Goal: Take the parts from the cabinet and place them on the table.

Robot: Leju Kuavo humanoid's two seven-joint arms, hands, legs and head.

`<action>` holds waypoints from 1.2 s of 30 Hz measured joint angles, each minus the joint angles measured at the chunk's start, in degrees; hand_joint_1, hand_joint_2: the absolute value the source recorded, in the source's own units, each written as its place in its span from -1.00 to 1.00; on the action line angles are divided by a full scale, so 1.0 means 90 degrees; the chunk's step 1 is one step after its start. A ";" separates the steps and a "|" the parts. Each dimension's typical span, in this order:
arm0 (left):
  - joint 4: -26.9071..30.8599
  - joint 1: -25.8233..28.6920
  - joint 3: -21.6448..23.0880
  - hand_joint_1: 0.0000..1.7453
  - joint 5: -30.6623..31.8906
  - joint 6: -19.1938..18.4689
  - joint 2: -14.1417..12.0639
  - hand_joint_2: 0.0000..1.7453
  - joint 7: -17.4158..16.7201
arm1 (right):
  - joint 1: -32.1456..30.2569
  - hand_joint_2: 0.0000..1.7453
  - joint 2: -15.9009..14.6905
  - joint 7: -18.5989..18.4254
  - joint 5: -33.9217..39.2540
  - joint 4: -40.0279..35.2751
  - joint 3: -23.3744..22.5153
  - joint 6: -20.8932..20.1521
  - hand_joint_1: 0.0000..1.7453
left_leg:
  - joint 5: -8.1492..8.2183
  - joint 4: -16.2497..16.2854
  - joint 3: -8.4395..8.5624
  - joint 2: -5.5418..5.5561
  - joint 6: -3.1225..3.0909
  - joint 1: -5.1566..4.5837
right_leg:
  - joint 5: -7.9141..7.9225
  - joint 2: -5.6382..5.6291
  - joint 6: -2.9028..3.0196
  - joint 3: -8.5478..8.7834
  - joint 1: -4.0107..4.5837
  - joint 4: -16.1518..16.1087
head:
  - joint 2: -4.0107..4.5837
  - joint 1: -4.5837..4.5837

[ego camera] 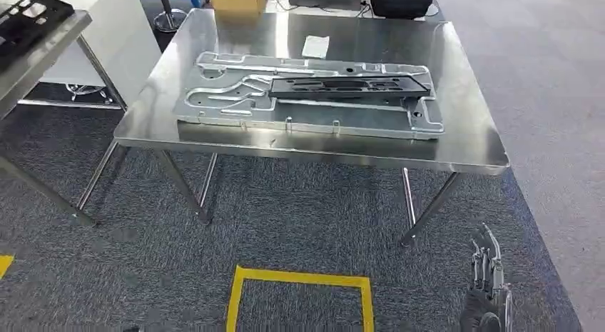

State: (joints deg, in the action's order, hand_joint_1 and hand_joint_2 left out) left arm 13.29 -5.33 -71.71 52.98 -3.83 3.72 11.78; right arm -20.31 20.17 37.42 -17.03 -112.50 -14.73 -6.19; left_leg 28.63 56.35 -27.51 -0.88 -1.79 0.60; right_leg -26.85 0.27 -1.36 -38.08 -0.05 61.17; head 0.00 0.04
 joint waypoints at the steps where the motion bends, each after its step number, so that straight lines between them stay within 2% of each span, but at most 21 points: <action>1: 0.0000 0.0002 0.0000 -1.00 0.0000 0.0000 -0.0002 -1.00 -0.0002 | 0.0003 -1.00 0.0000 -0.0002 -0.0010 0.0010 0.0000 -0.0010 -1.00 | -0.0088 0.0003 -0.0117 -0.0003 -0.0031 -0.0002 | -0.0470 -0.0005 -0.0038 -0.0103 -0.0024 0.0439 | 0.0000 -0.0022; 3: 0.0000 0.0012 0.0000 -1.00 0.0000 0.0000 -0.0002 -1.00 -0.0002 | -0.0003 -1.00 0.0000 -0.0010 -0.0041 0.0046 0.0000 -0.0012 -1.00 | -0.0247 0.0021 -0.0328 -0.0006 -0.0030 -0.0009 | -0.0951 -0.0004 -0.0087 -0.0234 -0.0045 0.1303 | 0.0000 -0.0029; 5: 0.0000 0.0013 0.0000 -1.00 0.0007 0.0000 -0.0002 -1.00 -0.0002 | -0.0008 -1.00 0.0000 -0.0012 -0.0085 0.0080 0.0000 -0.0012 -1.00 | -0.0401 0.0066 -0.0545 -0.0006 0.0000 -0.0008 | -0.0668 -0.0005 -0.0105 -0.0072 -0.0068 0.1514 | 0.0000 -0.0031; 7: 0.0000 0.0014 0.0000 -1.00 0.0007 0.0000 0.0000 -1.00 -0.0002 | -0.0009 -1.00 0.0000 -0.0012 -0.0095 0.0104 0.0000 -0.0012 -1.00 | -0.0518 0.0115 -0.0750 -0.0002 0.0040 -0.0009 | -0.0229 -0.0005 -0.0063 0.0551 -0.0076 0.0813 | 0.0000 -0.0029; 9: 0.0000 0.0009 0.0005 -1.00 0.0007 -0.0005 0.0015 -1.00 -0.0002 | 0.0003 -1.00 0.0000 -0.0012 -0.0097 0.0102 0.0000 -0.0012 -1.00 | -0.0613 0.0176 -0.0850 0.0015 0.0102 -0.0033 | -0.0451 -0.0012 0.0036 0.1466 -0.0025 -0.0394 | 0.0000 -0.0031; 10: 0.0000 0.0008 0.0005 -1.00 0.0007 -0.0005 0.0015 -1.00 0.0000 | 0.0009 -1.00 0.0000 -0.0010 -0.0097 0.0104 0.0000 -0.0012 -1.00 | -0.0665 0.0180 -0.0868 0.0011 0.0149 -0.0033 | -0.0570 -0.0007 0.0053 0.1584 -0.0021 -0.0697 | 0.0000 -0.0019; 13: 0.0000 0.0038 0.0005 -1.00 0.0010 -0.0005 0.0015 -1.00 0.0005 | -0.0025 -1.00 0.0000 -0.0010 -0.0100 0.0107 0.0000 -0.0012 -1.00 | -0.0872 0.0115 -0.0914 0.0010 0.0289 -0.0032 | -0.0421 -0.0011 0.0156 0.1451 -0.0004 -0.0722 | 0.0000 -0.0029; 14: 0.0000 0.0037 0.0005 -1.00 0.0012 -0.0007 0.0007 -1.00 0.0007 | -0.0016 -1.00 0.0010 -0.0010 -0.0100 0.0109 0.0000 -0.0015 -1.00 | -0.0708 0.0209 -0.0966 0.0036 0.0309 0.0015 | -0.0326 0.0045 0.0203 0.1376 -0.0039 -0.0739 | 0.0000 -0.0041; 15: 0.0000 0.0042 0.0005 -1.00 0.0017 -0.0010 0.0010 -1.00 0.0005 | -0.0019 -1.00 0.0012 -0.0012 -0.0100 0.0109 0.0000 -0.0019 -1.00 | -0.0343 0.0409 -0.1072 0.0041 0.0336 0.0013 | -0.0255 0.0035 0.0282 0.1282 -0.0035 -0.0736 | 0.0000 -0.0010; 17: 0.0000 0.0043 0.0005 -1.00 0.0034 -0.0010 0.0010 -1.00 0.0017 | -0.0026 -1.00 0.0019 -0.0014 -0.0114 0.0114 0.0000 -0.0024 -1.00 | 0.0469 0.1285 -0.1303 0.0044 0.0390 0.0020 | -0.0105 0.0044 0.0318 0.1076 -0.0018 -0.0712 | 0.0000 0.0020; 18: 0.0000 0.0044 0.0005 -1.00 0.0051 -0.0010 0.0007 -1.00 0.0039 | -0.0026 -1.00 0.0019 -0.0015 -0.0121 0.0121 0.0000 -0.0022 -1.00 | 0.0674 0.1734 -0.1377 0.0044 0.0414 0.0020 | -0.0034 0.0048 0.0316 0.0960 -0.0014 -0.0686 | 0.0000 0.0022; 19: 0.0000 0.0046 0.0010 -1.00 0.0075 -0.0010 0.0007 -1.00 0.0083 | -0.0028 -1.00 0.0019 -0.0017 -0.0131 0.0134 0.0000 -0.0010 -1.00 | 0.0673 0.2056 -0.1391 0.0044 0.0432 0.0020 | 0.0033 0.0050 0.0308 0.0839 -0.0013 -0.0644 | 0.0000 0.0022; 20: 0.0000 0.0047 0.0022 -1.00 0.0129 -0.0010 0.0007 -1.00 0.0143 | -0.0037 -1.00 0.0019 -0.0017 -0.0134 0.0153 0.0000 -0.0005 -1.00 | 0.0472 0.2158 -0.1306 0.0044 0.0441 0.0023 | 0.0099 0.0052 0.0294 0.0698 -0.0015 -0.0589 | 0.0000 0.0022; 22: 0.0000 0.0041 0.0039 -1.00 0.0158 -0.0024 0.0005 -1.00 0.0267 | -0.0072 -1.00 0.0019 -0.0019 -0.0151 0.0168 0.0000 0.0007 -1.00 | -0.0044 0.1627 -0.0773 0.0043 0.0443 0.0039 | 0.0201 0.0052 0.0250 0.0434 -0.0022 -0.0462 | 0.0000 0.0022; 23: 0.0000 0.0035 0.0044 -1.00 0.0177 -0.0027 -0.0005 -1.00 0.0311 | -0.0078 -1.00 0.0019 -0.0019 -0.0170 0.0175 0.0000 0.0010 -1.00 | -0.0082 0.1069 -0.0338 0.0048 0.0429 0.0049 | 0.0239 0.0047 0.0222 0.0324 -0.0025 -0.0389 | 0.0000 0.0025; 25: 0.0000 0.0011 0.0058 -1.00 0.0235 -0.0029 -0.0019 -1.00 0.0366 | -0.0084 -1.00 0.0019 -0.0017 -0.0211 0.0187 0.0005 0.0010 -1.00 | 0.0369 0.0033 0.0297 0.0083 0.0338 0.0002 | 0.0302 0.0052 0.0151 0.0214 0.0003 -0.0266 | 0.0000 0.0022; 29: 0.0000 0.0029 0.0100 -1.00 0.0282 -0.0039 -0.0027 -1.00 0.0435 | -0.0090 -1.00 0.0027 -0.0007 -0.0335 0.0243 0.0010 -0.0012 -1.00 | 0.0181 0.0037 0.0090 0.0035 0.0069 0.0030 | 0.0448 0.0035 -0.0016 0.0151 -0.0013 -0.0283 | 0.0000 0.0027; 31: 0.0000 0.0015 0.0136 -1.00 0.0354 -0.0046 -0.0032 -1.00 0.0464 | -0.0069 -1.00 0.0027 -0.0022 -0.0446 0.0286 0.0015 -0.0056 -1.00 | 0.0040 0.0038 -0.0087 0.0020 -0.0033 0.0018 | -0.0274 0.0001 -0.0066 -0.0023 -0.0039 0.0182 | 0.0000 -0.0028; 33: 0.0000 0.0013 0.0192 -1.00 0.0439 -0.0051 -0.0053 -1.00 0.0515 | -0.0011 -1.00 0.0012 -0.0077 -0.0636 0.0352 0.0041 -0.0039 -1.00 | -0.0110 0.0048 -0.0268 0.0016 -0.0050 0.0006 | -0.0917 -0.0002 -0.0111 -0.0227 -0.0052 0.1088 | 0.0000 -0.0031; 34: 0.0000 0.0009 0.0211 -1.00 0.0490 -0.0065 -0.0068 -1.00 0.0561 | 0.0038 -1.00 -0.0026 -0.0104 -0.0728 0.0417 0.0102 0.0004 -1.00 | -0.0190 0.0062 -0.0370 0.0010 -0.0045 0.0003 | -0.0984 -0.0002 -0.0121 -0.0266 -0.0062 0.1453 | 0.0000 -0.0031; 36: 0.0000 -0.0008 0.0267 -1.00 0.0592 -0.0082 -0.0105 -1.00 0.0638 | 0.0173 -1.00 -0.0145 -0.0199 -0.0891 0.0553 0.0267 0.0131 -1.00 | -0.0326 0.0103 -0.0586 0.0002 -0.0018 0.0001 | -0.0595 -0.0001 -0.0122 0.0002 -0.0080 0.1399 | 0.0000 -0.0031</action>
State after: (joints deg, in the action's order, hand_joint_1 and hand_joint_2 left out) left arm 13.29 -5.41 -69.31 58.31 -4.57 2.77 17.53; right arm -18.76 18.87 35.63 -25.04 -107.52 -12.33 -5.01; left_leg 25.69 57.28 -32.79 -0.86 -1.95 0.61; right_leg -32.20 0.26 -2.45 -38.06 -0.77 73.77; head 0.00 -0.24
